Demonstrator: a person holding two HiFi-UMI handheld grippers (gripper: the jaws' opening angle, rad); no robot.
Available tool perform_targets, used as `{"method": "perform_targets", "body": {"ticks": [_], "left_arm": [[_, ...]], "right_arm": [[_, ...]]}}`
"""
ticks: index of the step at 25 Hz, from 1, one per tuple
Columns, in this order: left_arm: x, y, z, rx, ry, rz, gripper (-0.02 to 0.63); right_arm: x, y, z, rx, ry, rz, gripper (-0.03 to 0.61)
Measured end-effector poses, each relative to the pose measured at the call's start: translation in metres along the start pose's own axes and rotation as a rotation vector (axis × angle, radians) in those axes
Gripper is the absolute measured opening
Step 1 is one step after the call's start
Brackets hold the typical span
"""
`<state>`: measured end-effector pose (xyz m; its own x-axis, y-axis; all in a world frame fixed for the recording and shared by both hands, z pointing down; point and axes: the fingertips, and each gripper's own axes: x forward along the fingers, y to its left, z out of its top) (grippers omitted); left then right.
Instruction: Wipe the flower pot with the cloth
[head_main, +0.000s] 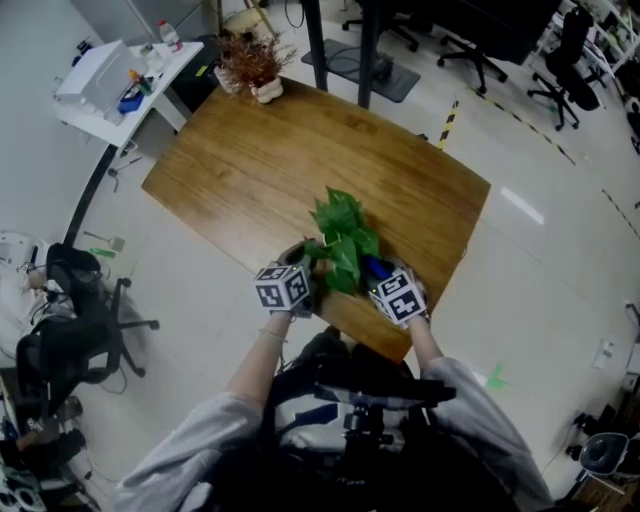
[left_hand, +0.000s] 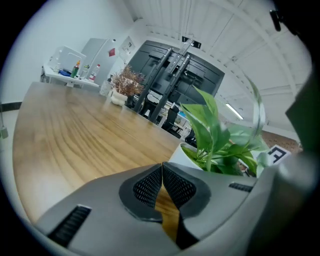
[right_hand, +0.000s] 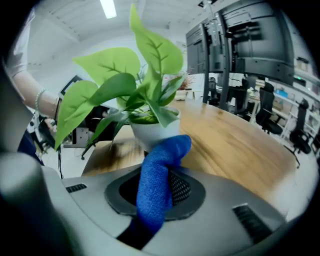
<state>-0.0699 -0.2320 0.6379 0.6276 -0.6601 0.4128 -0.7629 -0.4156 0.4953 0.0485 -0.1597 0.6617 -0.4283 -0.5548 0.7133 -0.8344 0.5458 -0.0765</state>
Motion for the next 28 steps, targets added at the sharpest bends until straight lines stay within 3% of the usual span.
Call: {"method": "perform_targets", "body": {"ticks": [3,8,12,18,22,28], "left_arm": [[-0.018,0.002,-0.001,-0.058,-0.044,-0.003,0.012],[-0.043,-0.02,-0.014,0.119,0.014,-0.043,0.012],[-0.051,-0.044,-0.02,0.128,0.003,-0.123,0.012],[-0.069,-0.083,-0.041,0.139,-0.008,-0.198,0.012],[-0.086,-0.109,-0.052,0.116,-0.032,-0.204,0.012],[-0.116,-0.145,-0.075,0.098,-0.065,-0.205,0.012]], "right_arm": [[-0.014,-0.001,-0.015,0.131,-0.035,-0.062,0.074],[-0.041,0.01,-0.032,0.21,-0.081,-0.163,0.074],[-0.062,0.023,-0.027,0.256,-0.151,-0.201,0.074],[-0.089,0.038,-0.029,0.279,-0.218,-0.208,0.072],[-0.106,0.05,-0.036,0.332,-0.228,-0.173,0.072],[-0.133,0.074,-0.051,0.294,-0.244,-0.13,0.071]]}}
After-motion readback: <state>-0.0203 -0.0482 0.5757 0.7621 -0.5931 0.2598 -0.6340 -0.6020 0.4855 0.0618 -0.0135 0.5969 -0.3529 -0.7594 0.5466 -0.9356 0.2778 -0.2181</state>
